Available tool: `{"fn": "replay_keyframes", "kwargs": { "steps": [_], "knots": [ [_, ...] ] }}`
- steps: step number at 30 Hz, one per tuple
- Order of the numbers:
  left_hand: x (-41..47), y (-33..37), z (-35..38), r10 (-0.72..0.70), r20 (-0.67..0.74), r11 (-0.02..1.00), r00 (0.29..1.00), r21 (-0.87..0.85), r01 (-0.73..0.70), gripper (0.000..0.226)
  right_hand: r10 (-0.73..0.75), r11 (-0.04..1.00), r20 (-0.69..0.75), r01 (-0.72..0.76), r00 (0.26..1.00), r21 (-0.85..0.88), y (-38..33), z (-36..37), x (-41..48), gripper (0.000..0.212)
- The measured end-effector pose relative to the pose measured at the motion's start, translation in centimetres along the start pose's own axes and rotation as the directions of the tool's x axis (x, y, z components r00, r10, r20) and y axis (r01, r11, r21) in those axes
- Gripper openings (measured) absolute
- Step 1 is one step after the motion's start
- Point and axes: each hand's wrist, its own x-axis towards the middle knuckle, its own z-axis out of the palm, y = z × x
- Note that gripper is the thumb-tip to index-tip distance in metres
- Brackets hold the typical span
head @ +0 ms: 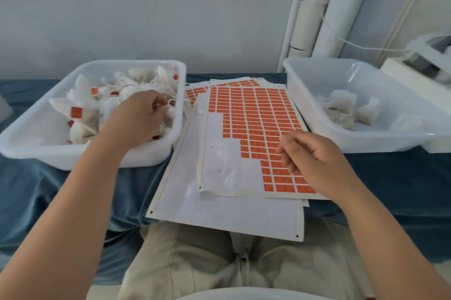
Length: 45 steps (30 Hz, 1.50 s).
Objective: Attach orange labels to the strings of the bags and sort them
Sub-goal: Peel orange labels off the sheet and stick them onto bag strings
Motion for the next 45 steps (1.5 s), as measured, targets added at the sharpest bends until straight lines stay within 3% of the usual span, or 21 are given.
{"fn": "replay_keyframes", "kwargs": {
  "steps": [3, 5, 8, 11, 13, 16, 19, 22, 25, 31, 36, 38, 42, 45],
  "knots": [
    [0.2, -0.1, -0.3, 0.025, 0.06, 0.998, 0.998, 0.053, -0.028, 0.025, 0.007, 0.998, -0.098, -0.014, 0.995, -0.066, 0.1, -2.3, 0.3, 0.039],
    [-0.1, -0.5, -0.4, 0.05, 0.06, 0.996, 0.997, 0.067, -0.054, 0.027, 0.026, 0.994, -0.227, -0.049, 0.974, -0.097, 1.1, -4.2, 0.8, 0.031],
    [-1.1, -1.2, -0.8, 0.042, -0.079, 0.997, 0.996, 0.065, -0.037, 0.027, 0.112, 0.988, -0.424, -0.145, 0.899, -0.046, 3.5, -7.2, 2.0, 0.014],
    [-2.1, -0.7, -1.0, 0.071, -0.221, 0.997, 0.973, -0.004, -0.074, 0.019, 0.191, 0.971, -0.496, -0.236, 0.847, -0.028, 5.2, -10.1, 4.3, 0.013],
    [-2.4, 0.0, -1.1, 0.051, -0.307, 0.995, 0.95, -0.063, -0.074, 0.013, 0.194, 0.953, -0.481, -0.281, 0.855, -0.114, 6.2, -12.0, 6.8, 0.021],
    [-3.3, 1.3, -1.1, 0.028, -0.414, 0.984, 0.91, -0.147, -0.097, 0.044, 0.333, 0.906, -0.388, -0.406, 0.859, -0.122, 8.3, -14.0, 11.5, 0.031],
    [-5.2, 4.2, -0.6, 0.055, -0.505, 0.952, 0.861, -0.234, -0.198, 0.03, 0.62, 0.783, -0.206, -0.615, 0.757, 0.098, 10.6, -14.6, 14.8, 0.035],
    [-7.3, 7.6, 0.8, 0.007, -0.434, 0.88, 0.901, -0.425, -0.211, 0.014, 0.734, 0.679, -0.127, -0.717, 0.668, 0.154, 11.8, -15.2, 16.8, 0.04],
    [-8.4, 9.5, 2.9, -0.008, -0.275, 0.796, 0.961, -0.583, -0.16, 0.014, 0.738, 0.669, -0.127, -0.695, 0.663, 0.262, 12.5, -15.6, 18.3, 0.035],
    [-9.0, 10.3, 6.3, 0.045, -0.098, 0.785, 0.994, -0.612, -0.096, 0.016, 0.646, 0.763, -0.273, -0.595, 0.713, 0.251, 12.0, -16.1, 18.4, 0.033],
    [-9.5, 10.6, 7.3, 0.071, -0.052, 0.764, 0.996, -0.639, -0.088, 0.016, 0.38, 0.924, -0.386, -0.364, 0.84, 0.117, 8.2, -15.9, 15.1, 0.039],
    [-9.7, 11.0, 7.4, 0.087, -0.03, 0.756, 0.996, -0.649, -0.086, 0.017, 0.31, 0.95, -0.378, -0.271, 0.872, 0.153, 6.2, -14.5, 13.0, 0.05],
    [-10.2, 12.0, 7.5, 0.129, 0.015, 0.732, 0.991, -0.676, -0.085, 0.024, 0.221, 0.928, -0.315, -0.099, 0.923, 0.36, 4.0, -10.6, 9.1, 0.042],
    [-10.5, 12.5, 7.5, 0.137, 0.031, 0.712, 0.99, -0.698, -0.077, 0.033, 0.174, 0.913, -0.242, -0.065, 0.955, 0.403, 3.1, -6.6, 6.6, 0.042]
  ]
}}
